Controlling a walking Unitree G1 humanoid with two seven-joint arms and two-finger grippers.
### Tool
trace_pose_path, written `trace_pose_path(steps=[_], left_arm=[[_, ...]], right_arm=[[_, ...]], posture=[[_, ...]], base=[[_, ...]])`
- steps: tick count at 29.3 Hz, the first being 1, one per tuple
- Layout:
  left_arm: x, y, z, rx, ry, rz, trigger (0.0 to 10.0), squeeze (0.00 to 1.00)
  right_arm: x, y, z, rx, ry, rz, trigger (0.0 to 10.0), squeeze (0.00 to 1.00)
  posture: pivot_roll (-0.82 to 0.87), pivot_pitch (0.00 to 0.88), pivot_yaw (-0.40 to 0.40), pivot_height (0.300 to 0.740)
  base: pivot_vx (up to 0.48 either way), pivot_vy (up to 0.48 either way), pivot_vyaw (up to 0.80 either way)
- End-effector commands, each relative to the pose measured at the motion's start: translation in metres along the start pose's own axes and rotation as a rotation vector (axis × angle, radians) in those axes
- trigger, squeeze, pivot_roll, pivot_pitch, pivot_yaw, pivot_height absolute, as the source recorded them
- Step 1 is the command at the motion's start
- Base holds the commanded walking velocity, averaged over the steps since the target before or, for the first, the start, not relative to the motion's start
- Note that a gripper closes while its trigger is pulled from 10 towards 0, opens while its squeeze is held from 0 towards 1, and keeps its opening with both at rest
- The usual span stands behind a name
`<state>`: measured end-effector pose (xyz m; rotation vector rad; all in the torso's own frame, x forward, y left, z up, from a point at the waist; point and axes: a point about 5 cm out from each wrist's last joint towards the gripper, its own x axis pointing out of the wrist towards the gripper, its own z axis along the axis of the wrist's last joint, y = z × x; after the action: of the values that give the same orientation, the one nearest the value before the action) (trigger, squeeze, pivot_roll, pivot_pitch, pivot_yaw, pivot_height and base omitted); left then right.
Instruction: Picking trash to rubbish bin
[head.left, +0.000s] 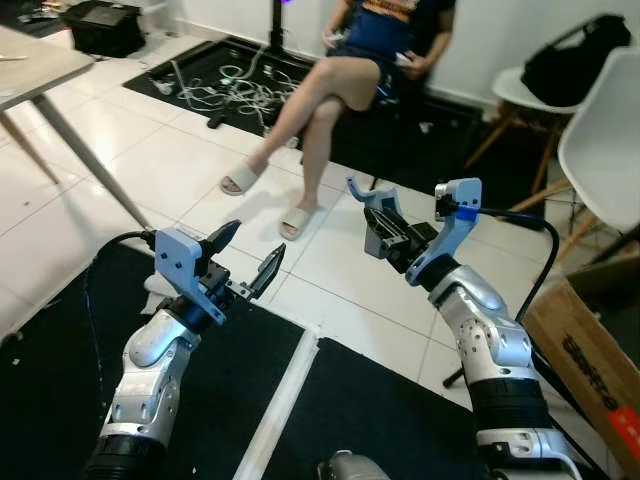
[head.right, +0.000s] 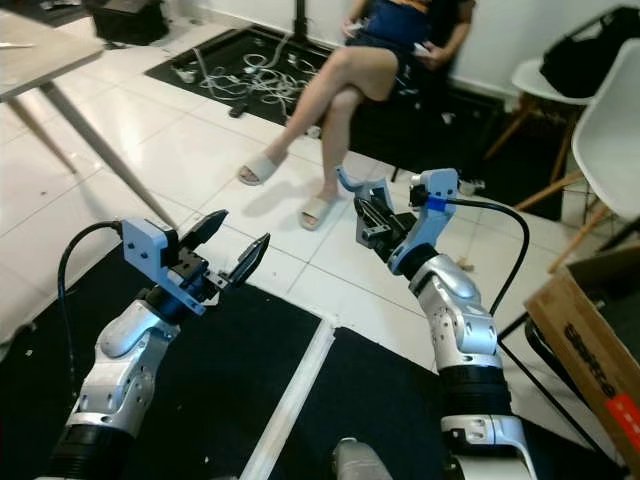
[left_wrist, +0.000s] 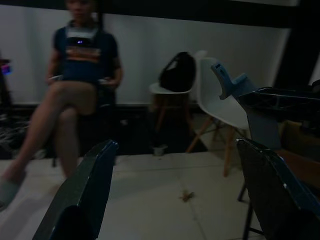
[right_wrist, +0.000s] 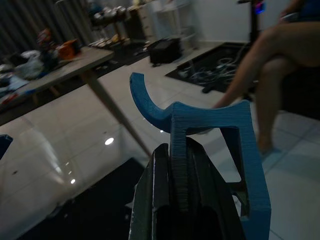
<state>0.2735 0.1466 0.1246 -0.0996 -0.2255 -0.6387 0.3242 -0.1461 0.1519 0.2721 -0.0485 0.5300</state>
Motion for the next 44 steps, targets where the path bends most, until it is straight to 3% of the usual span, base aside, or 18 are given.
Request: trace_pose_path(steps=[1, 19, 24, 28, 35, 44], left_arm=[[-0.001, -0.002, -0.002, 0.004, 0.011, -0.014, 10.0, 0.00], [0.000, -0.001, -0.001, 0.030, 0.001, 0.013, 10.0, 0.00], [0.000, 0.006, -0.002, 0.065, 0.016, 0.110, 10.0, 0.00], [0.002, 0.011, -0.004, 0.086, 0.026, 0.174, 10.0, 0.00], [0.004, 0.011, -0.003, 0.101, 0.028, 0.233, 10.0, 0.00], [0.006, 0.010, -0.006, 0.087, 0.047, 0.233, 10.0, 0.00]], right_arm=[[-0.002, -0.003, -0.001, 0.001, 0.014, -0.010, 10.0, 0.00], [-0.002, -0.002, -0.003, -0.001, 0.021, -0.004, 10.0, 0.00], [-0.002, -0.003, -0.003, -0.010, 0.024, -0.008, 10.0, 0.00], [-0.002, -0.004, -0.003, -0.037, 0.027, -0.021, 10.0, 0.00], [-0.004, -0.005, -0.003, -0.245, 0.032, -0.033, 10.0, 0.00], [-0.003, -0.006, -0.006, -0.262, 0.041, -0.029, 10.0, 0.00]], posture=[[0.01, 0.000, -0.018, 0.740], [0.02, 0.000, -0.022, 0.740], [0.02, 0.000, -0.024, 0.740], [0.02, 0.000, -0.024, 0.740], [0.03, 0.000, -0.020, 0.740], [0.03, 0.000, -0.020, 0.740]], base=[[0.000, 0.000, -0.80], [0.000, 0.000, -0.80], [0.000, 0.000, -0.80], [0.000, 0.000, -0.80], [0.000, 0.000, -0.80], [0.000, 0.000, -0.80]])
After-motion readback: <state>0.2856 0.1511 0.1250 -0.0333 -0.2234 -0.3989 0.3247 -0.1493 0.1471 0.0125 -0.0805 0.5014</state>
